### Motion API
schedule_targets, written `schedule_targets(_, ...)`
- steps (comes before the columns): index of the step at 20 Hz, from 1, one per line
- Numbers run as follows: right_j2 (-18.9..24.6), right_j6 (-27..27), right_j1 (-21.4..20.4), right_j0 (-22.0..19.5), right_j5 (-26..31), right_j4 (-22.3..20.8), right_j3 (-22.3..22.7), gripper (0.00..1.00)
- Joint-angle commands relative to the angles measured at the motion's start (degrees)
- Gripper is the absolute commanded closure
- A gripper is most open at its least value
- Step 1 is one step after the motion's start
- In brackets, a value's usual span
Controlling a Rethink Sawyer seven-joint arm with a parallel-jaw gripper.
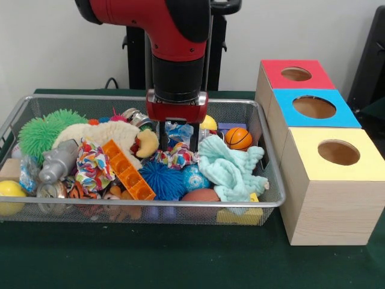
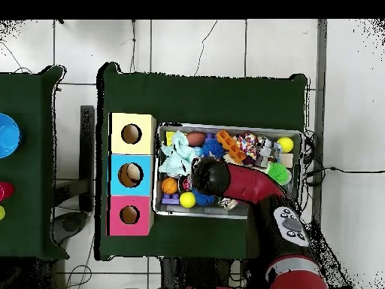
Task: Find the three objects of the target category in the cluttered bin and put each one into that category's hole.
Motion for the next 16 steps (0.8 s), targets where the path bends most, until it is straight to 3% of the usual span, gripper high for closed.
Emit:
schedule_targets(1, 3.5, 11.4, 1.1, 1.2, -5.5, 1.6, 2.1, 0.0)
schedule_targets(7, 0.0, 15.8, -1.3, 5.4, -8.7, 2.8, 5.4, 0.0)
schedule_targets(16, -0.2, 14.7, -0.5, 5.5, -9.1, 4.0, 5.1, 0.0)
